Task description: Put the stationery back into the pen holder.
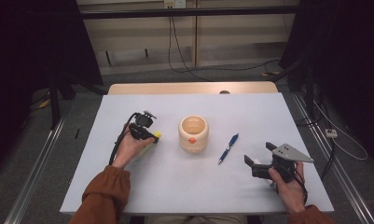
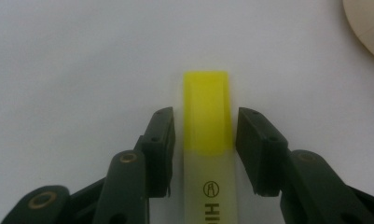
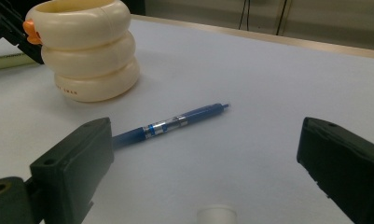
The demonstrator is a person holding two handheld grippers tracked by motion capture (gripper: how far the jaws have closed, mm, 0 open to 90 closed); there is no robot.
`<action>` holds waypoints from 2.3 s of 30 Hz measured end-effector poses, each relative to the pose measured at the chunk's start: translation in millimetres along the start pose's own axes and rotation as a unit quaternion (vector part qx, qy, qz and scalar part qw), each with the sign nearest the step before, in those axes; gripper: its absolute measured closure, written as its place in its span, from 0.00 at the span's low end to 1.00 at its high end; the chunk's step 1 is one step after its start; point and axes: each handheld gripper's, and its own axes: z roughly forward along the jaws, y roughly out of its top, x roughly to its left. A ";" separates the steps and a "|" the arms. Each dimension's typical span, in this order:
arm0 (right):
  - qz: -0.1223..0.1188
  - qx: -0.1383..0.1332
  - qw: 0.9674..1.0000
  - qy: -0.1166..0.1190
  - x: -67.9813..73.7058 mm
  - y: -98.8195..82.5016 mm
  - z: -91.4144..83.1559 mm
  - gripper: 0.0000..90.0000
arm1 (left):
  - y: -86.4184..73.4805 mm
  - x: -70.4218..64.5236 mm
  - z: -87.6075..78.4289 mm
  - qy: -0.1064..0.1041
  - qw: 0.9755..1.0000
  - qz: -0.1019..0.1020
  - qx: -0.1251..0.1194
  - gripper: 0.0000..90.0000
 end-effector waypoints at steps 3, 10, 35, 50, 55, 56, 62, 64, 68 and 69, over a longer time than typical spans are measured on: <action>0.001 0.000 1.000 0.000 -0.1 0.0 -0.2 0.04 | 1.1 0.4 -0.2 0.001 1.000 0.000 0.005 0.68; 0.000 -0.001 1.000 0.001 0.1 0.1 -0.3 0.04 | 2.0 -1.6 -1.4 0.002 1.000 0.009 0.011 0.75; 0.001 -0.003 1.000 0.002 -0.3 0.4 -1.1 0.04 | -3.8 3.8 -22.8 -0.016 0.997 -0.018 -0.072 0.75; 0.002 -0.004 1.000 0.002 -0.5 0.5 -1.7 0.04 | -4.9 -4.1 -51.6 -0.029 0.983 -0.007 -0.181 0.75; 0.001 -0.005 1.000 0.002 -0.9 0.5 -2.2 0.04 | -5.4 -9.4 -59.0 -0.031 0.976 -0.006 -0.214 0.75; 0.002 -0.004 1.000 0.002 -0.9 0.5 -2.3 0.04 | -5.4 -10.8 -60.4 -0.034 0.975 -0.005 -0.218 0.75; 0.002 -0.006 1.000 0.002 -0.2 0.8 -2.3 0.04 | -5.1 -17.5 -68.0 -0.044 0.969 0.000 -0.244 0.75; 0.001 -0.007 1.000 0.002 -0.3 0.9 -2.3 0.04 | -5.4 -19.2 -70.6 -0.045 0.966 0.001 -0.254 0.75; 0.000 -0.006 1.000 0.004 -0.1 1.1 -1.9 0.04 | -5.9 -21.9 -75.6 -0.048 0.961 0.001 -0.272 0.75; 0.000 -0.006 1.000 0.004 0.1 1.1 -2.0 0.04 | -6.0 -22.9 -77.0 -0.049 0.960 0.001 -0.275 0.75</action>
